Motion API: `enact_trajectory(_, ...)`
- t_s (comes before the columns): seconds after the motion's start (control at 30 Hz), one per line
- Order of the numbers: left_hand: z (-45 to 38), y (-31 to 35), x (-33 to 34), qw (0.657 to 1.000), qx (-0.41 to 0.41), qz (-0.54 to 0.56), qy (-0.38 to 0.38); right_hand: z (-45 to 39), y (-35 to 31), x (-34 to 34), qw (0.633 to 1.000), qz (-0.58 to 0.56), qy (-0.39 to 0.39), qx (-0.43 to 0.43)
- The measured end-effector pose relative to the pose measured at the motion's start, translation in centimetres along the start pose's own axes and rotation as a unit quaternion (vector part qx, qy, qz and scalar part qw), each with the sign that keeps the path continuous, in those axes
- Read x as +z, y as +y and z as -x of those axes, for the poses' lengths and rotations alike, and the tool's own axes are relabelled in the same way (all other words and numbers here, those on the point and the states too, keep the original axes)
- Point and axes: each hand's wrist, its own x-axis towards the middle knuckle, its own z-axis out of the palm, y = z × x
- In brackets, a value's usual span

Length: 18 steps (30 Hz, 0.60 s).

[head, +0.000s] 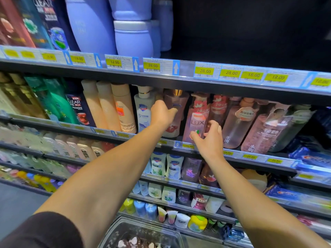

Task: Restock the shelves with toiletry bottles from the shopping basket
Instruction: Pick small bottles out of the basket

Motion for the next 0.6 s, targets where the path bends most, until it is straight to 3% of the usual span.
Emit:
enact_trajectory(0.27, -0.1, -2.6, 0.9, 0.997, -0.034, 0.063, 0.016, 0.4, 0.6, 0.3, 1.000, 0.001, -0.019, 0.015)
enact_trajectory(0.6, 0.3, -3.4, 3.8, 0.996, -0.076, 0.031, 0.023, 0.3, 0.9, 0.7, 1.000, 0.017, -0.015, 0.010)
